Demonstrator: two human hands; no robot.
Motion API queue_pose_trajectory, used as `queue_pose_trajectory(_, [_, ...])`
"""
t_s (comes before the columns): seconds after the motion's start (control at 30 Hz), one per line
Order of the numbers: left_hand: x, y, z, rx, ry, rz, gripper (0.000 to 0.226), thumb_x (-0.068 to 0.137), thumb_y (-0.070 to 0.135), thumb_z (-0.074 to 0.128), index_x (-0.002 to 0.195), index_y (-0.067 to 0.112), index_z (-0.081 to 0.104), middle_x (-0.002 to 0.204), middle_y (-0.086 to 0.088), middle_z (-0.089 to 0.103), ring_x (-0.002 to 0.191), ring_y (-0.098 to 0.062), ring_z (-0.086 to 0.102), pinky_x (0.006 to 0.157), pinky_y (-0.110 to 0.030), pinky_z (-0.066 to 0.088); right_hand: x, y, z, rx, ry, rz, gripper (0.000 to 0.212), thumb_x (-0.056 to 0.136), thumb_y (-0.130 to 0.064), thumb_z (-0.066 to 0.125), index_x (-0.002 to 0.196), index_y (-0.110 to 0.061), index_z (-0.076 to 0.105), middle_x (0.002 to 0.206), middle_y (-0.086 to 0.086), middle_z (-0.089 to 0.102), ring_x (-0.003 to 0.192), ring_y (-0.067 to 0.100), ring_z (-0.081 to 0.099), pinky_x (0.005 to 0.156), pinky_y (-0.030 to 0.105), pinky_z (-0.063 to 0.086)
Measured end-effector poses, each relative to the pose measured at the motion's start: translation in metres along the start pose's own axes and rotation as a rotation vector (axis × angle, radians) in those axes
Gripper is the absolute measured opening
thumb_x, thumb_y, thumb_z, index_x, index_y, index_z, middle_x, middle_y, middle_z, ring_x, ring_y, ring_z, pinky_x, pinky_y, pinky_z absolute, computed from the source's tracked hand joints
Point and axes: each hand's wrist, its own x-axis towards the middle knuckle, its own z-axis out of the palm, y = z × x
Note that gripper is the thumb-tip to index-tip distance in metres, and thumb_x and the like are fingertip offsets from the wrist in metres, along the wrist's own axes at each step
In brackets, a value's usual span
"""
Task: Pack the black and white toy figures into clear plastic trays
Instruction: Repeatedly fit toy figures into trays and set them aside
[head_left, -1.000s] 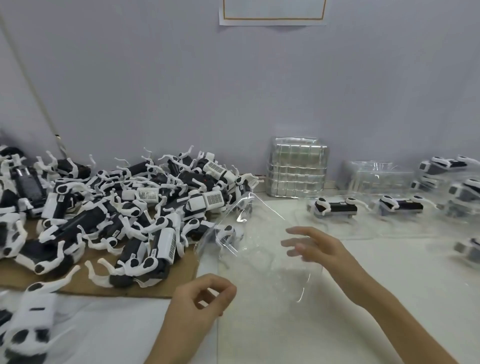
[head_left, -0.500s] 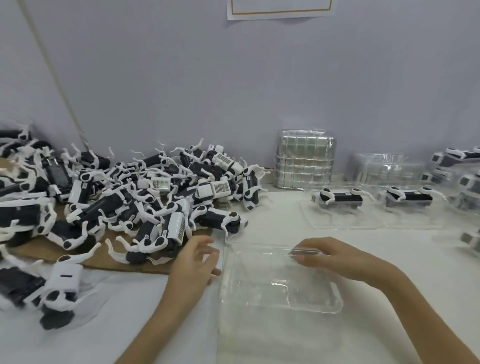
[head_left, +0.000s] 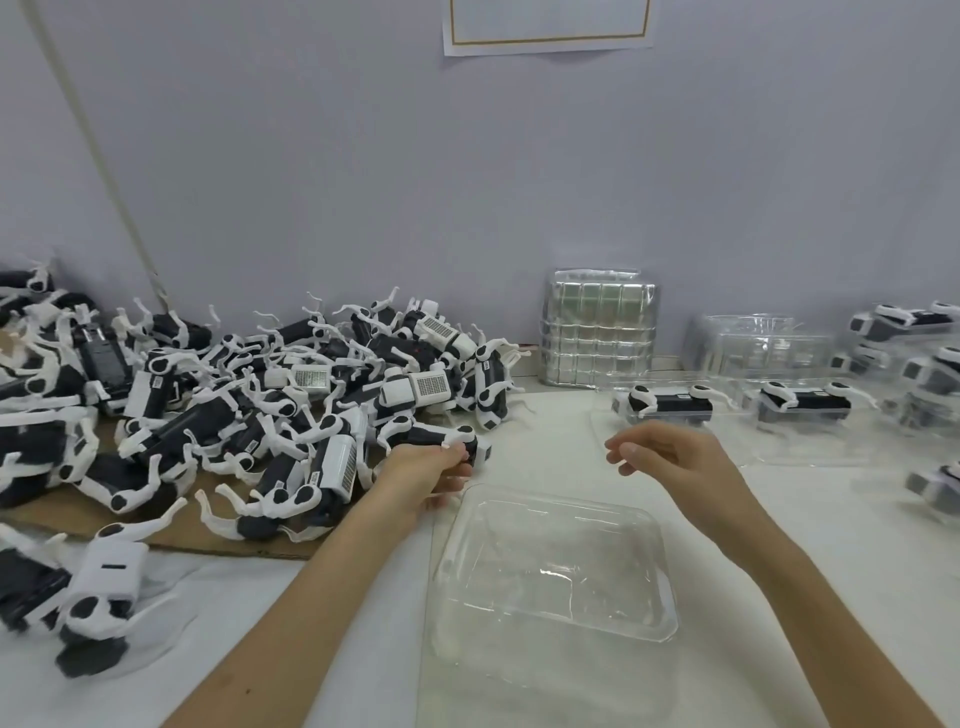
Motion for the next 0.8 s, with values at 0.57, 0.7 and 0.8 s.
queue_pose_trajectory(0.57, [-0.080,0.047,0.036,-0.272,-0.711,0.168,0.037,0.103,0.027,0.042,0.074,0.013,0.060,0.106,-0.013,0.073,0.104,-0.029,0.071,0.084,-0.036,0.057,-0.007,-0.011,0.021,-0.174,0.201,-0.515,0.053,0.081,-0.015,0.078,0.125,-0.036,0.055,0.124,-0.019,0.062,0.116,0.002,0.057,0.092,0.020,0.045])
queue_pose_trajectory(0.7, [-0.078,0.039,0.022,0.057,-0.493,0.456,0.046,0.105,0.042,0.039,0.092,0.015,0.075,0.104,-0.001,0.076,0.097,-0.018,0.073,0.088,-0.036,0.053,-0.009,-0.012,0.023,-0.213,0.215,-0.546,0.028,0.090,-0.017,0.070,0.110,-0.034,0.061,0.103,-0.027,0.066,0.098,0.000,0.062,0.084,0.014,0.045])
queue_pose_trajectory(0.8, [-0.074,0.024,0.003,0.333,-0.304,0.731,0.030,0.097,0.047,0.049,0.104,0.028,0.071,0.109,0.016,0.072,0.101,-0.003,0.068,0.091,-0.030,0.049,-0.010,-0.017,0.023,-0.066,0.175,-0.477,0.020,0.094,-0.024,0.054,0.094,-0.044,0.056,0.084,-0.025,0.060,0.081,-0.001,0.058,0.074,0.008,0.044])
